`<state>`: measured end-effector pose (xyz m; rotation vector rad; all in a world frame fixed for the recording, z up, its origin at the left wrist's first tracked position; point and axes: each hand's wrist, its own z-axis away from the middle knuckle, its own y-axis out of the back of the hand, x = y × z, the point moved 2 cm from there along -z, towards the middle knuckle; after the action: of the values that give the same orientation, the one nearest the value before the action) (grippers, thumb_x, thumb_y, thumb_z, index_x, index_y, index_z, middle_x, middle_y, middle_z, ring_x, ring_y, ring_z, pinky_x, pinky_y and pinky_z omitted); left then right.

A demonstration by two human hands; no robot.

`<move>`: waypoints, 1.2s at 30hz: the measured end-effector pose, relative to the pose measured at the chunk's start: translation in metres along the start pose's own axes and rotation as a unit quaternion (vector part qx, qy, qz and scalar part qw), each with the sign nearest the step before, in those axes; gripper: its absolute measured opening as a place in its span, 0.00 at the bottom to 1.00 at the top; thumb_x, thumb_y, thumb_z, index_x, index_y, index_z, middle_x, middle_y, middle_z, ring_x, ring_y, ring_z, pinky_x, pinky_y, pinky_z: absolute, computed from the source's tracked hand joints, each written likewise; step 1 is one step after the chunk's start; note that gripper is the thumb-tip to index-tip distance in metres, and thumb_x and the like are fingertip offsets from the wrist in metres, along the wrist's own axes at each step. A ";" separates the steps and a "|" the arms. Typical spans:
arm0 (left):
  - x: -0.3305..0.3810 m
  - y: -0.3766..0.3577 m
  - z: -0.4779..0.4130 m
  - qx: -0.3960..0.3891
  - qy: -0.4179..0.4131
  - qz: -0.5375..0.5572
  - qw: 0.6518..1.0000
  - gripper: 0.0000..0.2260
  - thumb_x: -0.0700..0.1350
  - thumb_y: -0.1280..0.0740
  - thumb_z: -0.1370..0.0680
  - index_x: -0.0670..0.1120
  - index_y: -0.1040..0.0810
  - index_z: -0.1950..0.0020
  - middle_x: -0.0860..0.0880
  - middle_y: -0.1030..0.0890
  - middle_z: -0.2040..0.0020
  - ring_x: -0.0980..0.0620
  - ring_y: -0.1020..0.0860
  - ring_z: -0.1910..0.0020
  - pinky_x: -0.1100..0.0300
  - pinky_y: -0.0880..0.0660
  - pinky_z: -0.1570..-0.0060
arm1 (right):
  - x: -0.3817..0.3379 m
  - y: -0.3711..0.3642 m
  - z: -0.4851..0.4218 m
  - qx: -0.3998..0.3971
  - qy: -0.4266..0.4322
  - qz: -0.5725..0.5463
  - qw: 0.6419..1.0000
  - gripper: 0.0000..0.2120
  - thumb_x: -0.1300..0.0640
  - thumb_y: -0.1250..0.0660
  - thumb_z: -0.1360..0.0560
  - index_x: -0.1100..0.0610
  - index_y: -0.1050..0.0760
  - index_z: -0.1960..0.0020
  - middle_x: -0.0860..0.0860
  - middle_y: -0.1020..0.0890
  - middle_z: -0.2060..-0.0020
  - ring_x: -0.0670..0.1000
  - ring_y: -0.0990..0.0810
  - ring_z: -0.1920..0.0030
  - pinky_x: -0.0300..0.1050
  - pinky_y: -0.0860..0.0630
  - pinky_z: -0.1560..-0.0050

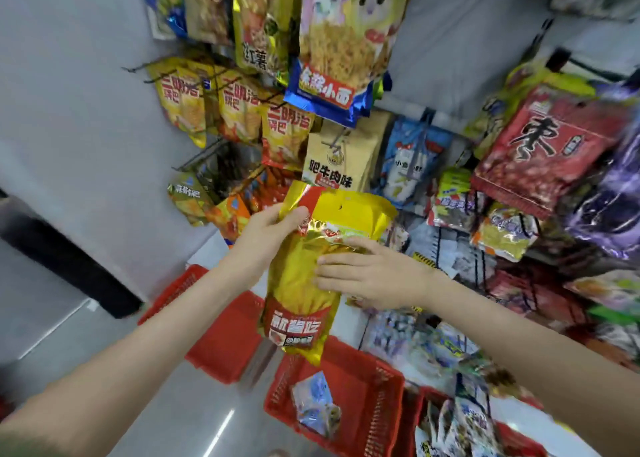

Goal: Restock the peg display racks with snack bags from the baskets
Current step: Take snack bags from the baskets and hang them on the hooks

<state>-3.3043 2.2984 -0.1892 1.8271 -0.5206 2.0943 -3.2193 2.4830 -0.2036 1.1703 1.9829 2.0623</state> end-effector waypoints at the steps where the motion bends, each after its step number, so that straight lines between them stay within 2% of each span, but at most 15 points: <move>1: 0.013 0.005 -0.001 0.008 -0.030 -0.014 0.999 0.08 0.49 0.33 0.24 0.52 0.17 0.61 0.55 0.17 0.63 0.58 0.20 0.62 0.58 0.25 0.57 | 0.008 0.011 -0.007 0.008 -0.021 -0.036 0.999 0.21 0.58 0.50 0.22 0.57 0.27 0.34 0.51 0.23 0.36 0.51 0.34 0.31 0.54 0.45 0.28; 3: 0.032 0.011 -0.001 0.015 -0.053 -0.019 0.998 0.07 0.48 0.33 0.23 0.51 0.17 0.59 0.53 0.16 0.61 0.54 0.19 0.60 0.52 0.23 0.54 | 0.026 0.035 -0.020 0.077 -0.132 -0.098 0.983 0.21 0.61 0.44 0.27 0.57 0.28 0.35 0.52 0.22 0.39 0.52 0.30 0.34 0.54 0.39 0.32; 6: 0.053 0.011 0.001 0.015 -0.069 -0.024 0.997 0.06 0.46 0.34 0.21 0.47 0.18 0.54 0.50 0.14 0.59 0.52 0.17 0.60 0.56 0.21 0.57 | 0.062 0.076 -0.037 0.175 -0.353 -0.155 0.906 0.23 0.56 0.37 0.25 0.53 0.34 0.31 0.50 0.27 0.37 0.52 0.31 0.36 0.51 0.41 0.36; 9: 0.069 0.006 0.002 0.030 -0.083 -0.019 0.996 0.06 0.46 0.34 0.21 0.47 0.18 0.51 0.49 0.14 0.58 0.51 0.16 0.58 0.55 0.21 0.56 | 0.097 0.105 -0.051 0.085 -0.442 -0.301 0.841 0.23 0.50 0.31 0.25 0.51 0.30 0.31 0.47 0.23 0.39 0.48 0.28 0.38 0.43 0.36 0.36; 11: 0.079 0.002 0.002 0.051 -0.092 -0.006 0.994 0.06 0.46 0.33 0.22 0.47 0.18 0.49 0.48 0.14 0.54 0.48 0.16 0.54 0.51 0.21 0.51 | 0.110 0.115 -0.053 0.042 -0.447 -0.364 0.816 0.13 0.50 0.30 0.26 0.50 0.22 0.42 0.41 0.20 0.50 0.44 0.24 0.48 0.30 0.33 0.52; 13: 0.091 -0.002 -0.002 0.073 -0.117 0.003 0.990 0.07 0.45 0.33 0.22 0.47 0.19 0.46 0.49 0.15 0.52 0.47 0.17 0.50 0.50 0.22 0.48 | 0.120 0.122 -0.052 0.076 -0.449 -0.375 0.808 0.03 0.52 0.30 0.26 0.47 0.23 0.57 0.38 0.23 0.63 0.42 0.25 0.60 0.28 0.34 0.63; 15: 0.108 -0.009 -0.007 0.091 -0.145 -0.005 0.985 0.12 0.49 0.31 0.23 0.47 0.20 0.42 0.50 0.16 0.48 0.49 0.18 0.46 0.48 0.23 0.44 | 0.131 0.131 -0.052 0.114 -0.443 -0.381 0.803 0.08 0.53 0.31 0.25 0.46 0.27 0.62 0.40 0.25 0.67 0.40 0.27 0.64 0.31 0.35 0.66; 20: 0.153 -0.020 -0.026 0.143 -0.214 -0.032 0.966 0.35 0.69 0.28 0.35 0.47 0.24 0.36 0.48 0.20 0.39 0.47 0.24 0.38 0.43 0.28 0.37 | 0.167 0.163 -0.051 0.174 -0.409 -0.360 0.820 0.04 0.57 0.35 0.22 0.51 0.22 0.53 0.38 0.25 0.64 0.37 0.27 0.62 0.26 0.35 0.62; 22: 0.178 -0.027 -0.030 0.155 -0.247 -0.034 0.956 0.31 0.67 0.30 0.32 0.48 0.24 0.37 0.49 0.21 0.39 0.50 0.24 0.37 0.47 0.28 0.36 | 0.183 0.177 -0.053 0.203 -0.397 -0.310 0.840 0.06 0.58 0.36 0.22 0.56 0.21 0.50 0.40 0.25 0.65 0.40 0.29 0.63 0.28 0.36 0.63; 24: 0.205 -0.031 -0.034 0.169 -0.290 -0.047 0.941 0.19 0.61 0.32 0.26 0.53 0.24 0.39 0.53 0.21 0.42 0.56 0.25 0.41 0.55 0.28 0.38 | 0.199 0.193 -0.058 0.234 -0.388 -0.264 0.852 0.08 0.58 0.38 0.21 0.59 0.22 0.46 0.48 0.20 0.58 0.45 0.27 0.58 0.37 0.38 0.62; 28: 0.260 -0.033 -0.046 0.193 -0.367 -0.046 0.909 0.20 0.62 0.32 0.27 0.46 0.24 0.49 0.39 0.21 0.51 0.39 0.23 0.49 0.36 0.27 0.44 | 0.230 0.234 -0.073 0.284 -0.376 -0.218 0.855 0.10 0.58 0.40 0.20 0.59 0.24 0.43 0.51 0.20 0.51 0.51 0.24 0.49 0.42 0.34 0.50; 29: 0.274 -0.032 -0.050 0.192 -0.384 -0.034 0.902 0.18 0.61 0.32 0.27 0.46 0.24 0.53 0.38 0.21 0.52 0.37 0.23 0.51 0.36 0.26 0.46 | 0.238 0.245 -0.077 0.295 -0.372 -0.201 0.857 0.10 0.58 0.41 0.20 0.59 0.24 0.43 0.51 0.20 0.51 0.51 0.24 0.48 0.48 0.31 0.45; 31: 0.303 -0.031 -0.053 0.205 -0.407 -0.024 0.890 0.13 0.58 0.32 0.26 0.50 0.22 0.53 0.46 0.19 0.56 0.43 0.22 0.53 0.45 0.26 0.49 | 0.252 0.269 -0.085 0.316 -0.364 -0.170 0.860 0.10 0.57 0.41 0.19 0.59 0.23 0.44 0.51 0.20 0.52 0.51 0.24 0.49 0.53 0.31 0.40; 33: 0.330 -0.028 -0.057 0.220 -0.435 -0.021 0.873 0.13 0.57 0.32 0.24 0.48 0.22 0.50 0.56 0.21 0.57 0.53 0.24 0.54 0.53 0.29 0.52 | 0.267 0.290 -0.094 0.340 -0.355 -0.151 0.857 0.09 0.56 0.39 0.20 0.58 0.23 0.44 0.50 0.21 0.53 0.50 0.25 0.51 0.46 0.32 0.42; 36: 0.367 -0.020 -0.066 0.230 -0.474 -0.008 0.850 0.16 0.55 0.32 0.24 0.41 0.24 0.57 0.47 0.22 0.62 0.49 0.25 0.61 0.50 0.30 0.57 | 0.291 0.313 -0.111 0.375 -0.363 -0.133 0.843 0.09 0.54 0.35 0.22 0.57 0.23 0.44 0.47 0.25 0.52 0.45 0.29 0.50 0.37 0.37 0.52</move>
<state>-3.4033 2.3453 0.1676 3.0993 -0.1835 1.2037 -3.3450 2.4858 0.2198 1.3558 2.3237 0.5049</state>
